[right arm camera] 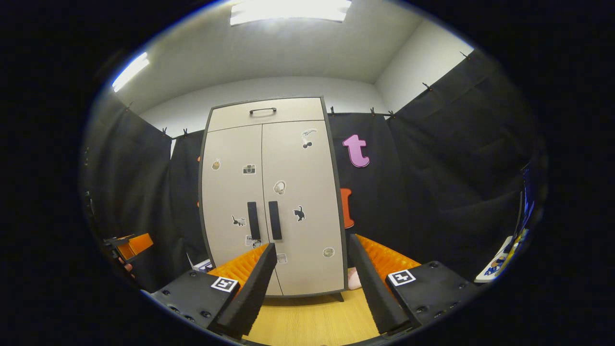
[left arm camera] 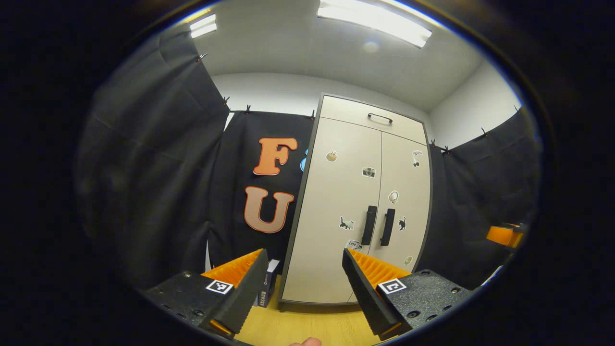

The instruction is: Open the right door of the double-door shoe cabinet with the right hand, and open the left door with the left hand.

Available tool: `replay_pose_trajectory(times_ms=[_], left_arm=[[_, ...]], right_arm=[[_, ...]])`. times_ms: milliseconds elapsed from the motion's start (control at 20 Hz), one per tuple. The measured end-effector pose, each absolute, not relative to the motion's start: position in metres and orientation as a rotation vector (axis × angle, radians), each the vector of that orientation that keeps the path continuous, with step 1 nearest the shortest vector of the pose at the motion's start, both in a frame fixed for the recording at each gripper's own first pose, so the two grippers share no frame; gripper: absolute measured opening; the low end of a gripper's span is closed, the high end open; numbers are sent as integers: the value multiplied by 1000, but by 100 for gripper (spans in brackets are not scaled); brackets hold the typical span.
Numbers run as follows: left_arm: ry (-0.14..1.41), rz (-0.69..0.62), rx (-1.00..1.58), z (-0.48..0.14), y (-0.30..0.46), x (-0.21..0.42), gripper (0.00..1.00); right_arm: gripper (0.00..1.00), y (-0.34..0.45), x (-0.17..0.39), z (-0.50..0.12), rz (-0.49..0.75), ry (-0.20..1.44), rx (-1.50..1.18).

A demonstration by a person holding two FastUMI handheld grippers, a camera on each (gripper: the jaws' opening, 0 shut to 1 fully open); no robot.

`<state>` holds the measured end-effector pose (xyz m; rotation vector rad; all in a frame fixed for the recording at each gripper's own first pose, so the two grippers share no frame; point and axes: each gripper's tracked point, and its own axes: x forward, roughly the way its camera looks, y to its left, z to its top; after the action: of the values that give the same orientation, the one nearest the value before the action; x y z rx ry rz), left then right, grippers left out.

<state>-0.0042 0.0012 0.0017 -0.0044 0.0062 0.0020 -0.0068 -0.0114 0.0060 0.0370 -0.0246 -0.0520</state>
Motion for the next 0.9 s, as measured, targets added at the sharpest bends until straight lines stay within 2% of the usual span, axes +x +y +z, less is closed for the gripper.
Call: replay_pose_trajectory(times_ms=[600, 900], left_arm=[[-4, 6, -15, 1, 4, -7, 94], [11, 45, -46, -8, 11, -14, 94]], right_arm=[[98, 9, 2, 14, -8, -13, 9], [98, 24, 57, 27, 27, -4, -48]])
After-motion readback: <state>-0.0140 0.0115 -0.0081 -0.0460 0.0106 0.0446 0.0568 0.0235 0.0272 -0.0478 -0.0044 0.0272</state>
